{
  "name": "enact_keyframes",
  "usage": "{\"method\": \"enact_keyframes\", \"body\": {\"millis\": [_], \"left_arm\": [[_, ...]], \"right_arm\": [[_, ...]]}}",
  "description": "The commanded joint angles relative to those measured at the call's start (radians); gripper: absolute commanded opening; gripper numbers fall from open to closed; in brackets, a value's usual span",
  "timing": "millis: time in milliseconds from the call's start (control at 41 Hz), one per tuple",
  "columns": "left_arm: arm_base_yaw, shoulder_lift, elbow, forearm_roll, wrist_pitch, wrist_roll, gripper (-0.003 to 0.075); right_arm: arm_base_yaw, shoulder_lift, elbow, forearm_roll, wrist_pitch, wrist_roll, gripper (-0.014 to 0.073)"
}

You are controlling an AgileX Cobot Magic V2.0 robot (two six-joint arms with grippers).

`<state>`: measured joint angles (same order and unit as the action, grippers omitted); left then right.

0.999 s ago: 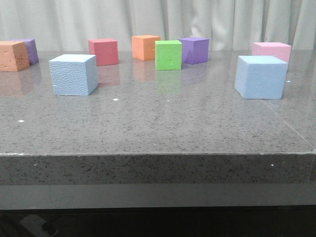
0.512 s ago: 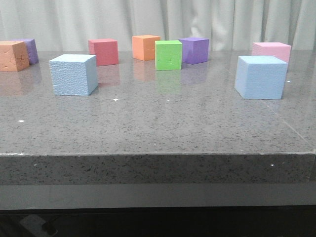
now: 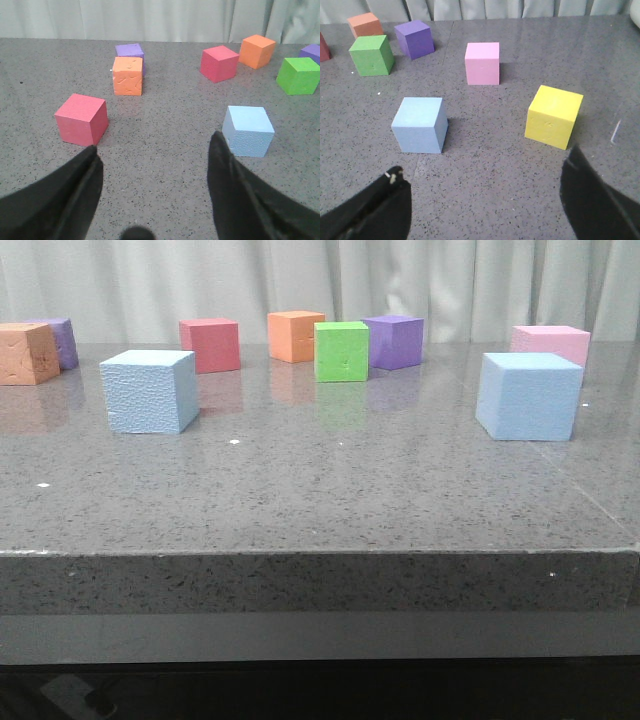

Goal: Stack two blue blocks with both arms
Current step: 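Reach the right gripper down and grasp the light blue cube beside the pink cube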

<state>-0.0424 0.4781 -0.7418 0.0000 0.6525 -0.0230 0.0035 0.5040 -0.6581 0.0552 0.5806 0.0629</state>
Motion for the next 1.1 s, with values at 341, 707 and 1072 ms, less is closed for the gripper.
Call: {"method": "enact_keyframes", "body": {"millis": [341,707,1072], "left_arm": [[-0.007,0.012,-0.034,-0.005,-0.082,-0.007,0.0344],[-0.007,0.012,-0.034,-0.005,-0.082,-0.007,0.0344],[-0.007,0.012,-0.034,-0.005,-0.082,-0.007,0.0344]], "right_arm": [[0.000,0.348,-0.303,0.457,0.237,-0.404,0.0616],[0.158,0.607,-0.530,0.443,0.275,-0.347,0.0612],[0.327,0.860,-0.738,-0.202,0.331,0.262,0.0612]]}}
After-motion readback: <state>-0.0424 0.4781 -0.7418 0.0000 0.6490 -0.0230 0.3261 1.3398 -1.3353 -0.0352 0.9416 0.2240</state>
